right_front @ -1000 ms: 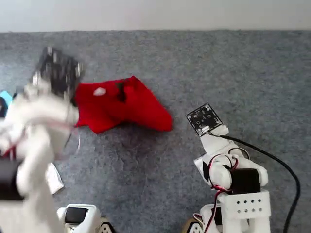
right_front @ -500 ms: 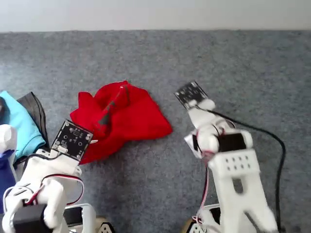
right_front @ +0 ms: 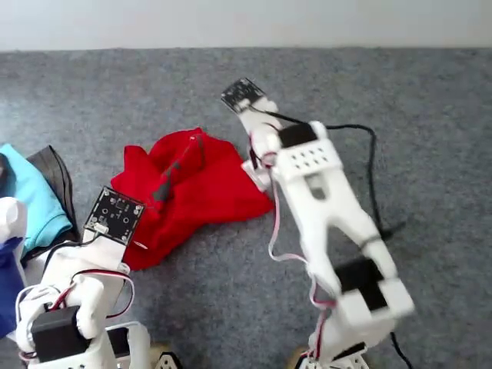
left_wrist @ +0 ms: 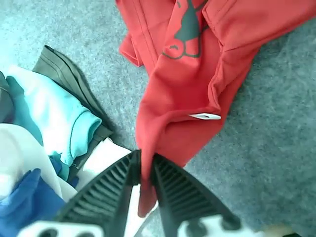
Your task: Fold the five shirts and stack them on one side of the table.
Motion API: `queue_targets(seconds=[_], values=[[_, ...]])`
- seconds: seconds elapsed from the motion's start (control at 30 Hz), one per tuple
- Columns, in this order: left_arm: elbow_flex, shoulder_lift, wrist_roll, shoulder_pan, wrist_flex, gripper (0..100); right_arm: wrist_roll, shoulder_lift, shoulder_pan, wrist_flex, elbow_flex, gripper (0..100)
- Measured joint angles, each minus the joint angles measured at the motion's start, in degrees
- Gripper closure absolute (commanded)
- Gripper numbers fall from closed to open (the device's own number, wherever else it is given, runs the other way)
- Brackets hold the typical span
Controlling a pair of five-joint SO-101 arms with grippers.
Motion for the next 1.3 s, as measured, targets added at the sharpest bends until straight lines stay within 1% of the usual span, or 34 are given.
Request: queue_targets(seconds=[0.07,0.17,0.5,0.57,0.67,0.7,0.73,0.8,0.87,0.97,1.07,1.17,1.3], values=[[0.0,0.0,1.41,0.0,0.0,99,-0.26,5.8,-1.23,1.05,-5.98,76.7],[0.0,0.0,2.64,0.0,0.0,99,-0.62,14.68,-3.34,3.87,-15.03,77.9],[0.0,0.0,2.99,0.0,0.0,99,-0.62,38.59,-7.3,11.78,-43.87,78.7],[0.0,0.0,2.99,0.0,0.0,99,-0.62,42.29,-7.21,13.89,-48.53,84.0],[0.0,0.0,2.99,0.0,0.0,99,-0.62,46.07,-6.86,18.99,-55.3,98.8],[0.0,0.0,2.99,0.0,0.0,99,-0.62,46.86,-6.86,20.66,-57.67,99.4],[0.0,0.0,2.99,0.0,0.0,99,-0.62,47.3,-6.86,22.51,-60.13,97.2],[0.09,0.0,2.99,0.0,0.0,99,-0.62,48.0,-6.86,26.64,-64.62,99.2],[0.88,0.0,2.99,0.0,-0.7,99,-0.62,48.44,-7.03,30.24,-68.48,98.8],[1.14,0.0,4.48,0.0,-1.58,99,-0.62,48.44,-7.21,30.95,-70.15,99.1],[1.32,0.0,5.27,0.0,-2.02,99,-0.62,47.74,-6.68,30.95,-68.75,99.1],[1.32,0.0,5.63,0.0,-2.02,99,-0.62,42.73,-6.07,30.95,-62.51,99.1],[1.32,0.0,5.63,0.0,-2.02,99,-0.62,33.41,-5.36,31.03,-49.76,99.1]])
